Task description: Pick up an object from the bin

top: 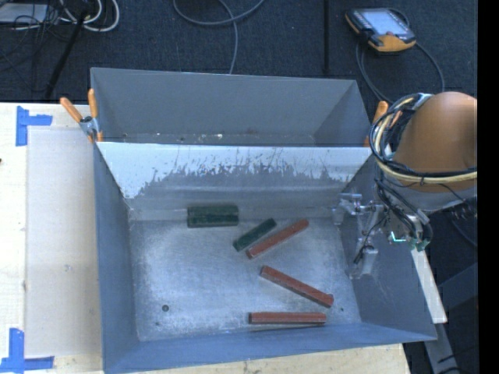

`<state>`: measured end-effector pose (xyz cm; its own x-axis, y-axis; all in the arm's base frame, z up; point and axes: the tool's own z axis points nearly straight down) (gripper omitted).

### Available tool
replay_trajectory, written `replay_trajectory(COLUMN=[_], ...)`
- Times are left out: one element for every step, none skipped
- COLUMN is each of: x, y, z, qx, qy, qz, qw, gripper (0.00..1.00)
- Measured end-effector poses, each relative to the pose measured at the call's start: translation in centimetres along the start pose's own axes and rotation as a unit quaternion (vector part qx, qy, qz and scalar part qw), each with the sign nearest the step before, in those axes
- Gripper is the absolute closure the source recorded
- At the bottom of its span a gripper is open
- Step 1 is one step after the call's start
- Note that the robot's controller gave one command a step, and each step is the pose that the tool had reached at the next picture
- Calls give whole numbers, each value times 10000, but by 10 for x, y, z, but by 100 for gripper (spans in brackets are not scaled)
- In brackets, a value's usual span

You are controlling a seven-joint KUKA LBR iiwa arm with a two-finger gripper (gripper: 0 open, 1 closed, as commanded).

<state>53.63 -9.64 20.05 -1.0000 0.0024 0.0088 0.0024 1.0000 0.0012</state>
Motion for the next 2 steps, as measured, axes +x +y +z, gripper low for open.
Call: replay_trajectory(x=[-2,16], y=[0,18], z=[-4,67], qx=[6,1], qy=[-40,-52], qz=[-16,505], qw=[10000,9987], gripper=[0,0])
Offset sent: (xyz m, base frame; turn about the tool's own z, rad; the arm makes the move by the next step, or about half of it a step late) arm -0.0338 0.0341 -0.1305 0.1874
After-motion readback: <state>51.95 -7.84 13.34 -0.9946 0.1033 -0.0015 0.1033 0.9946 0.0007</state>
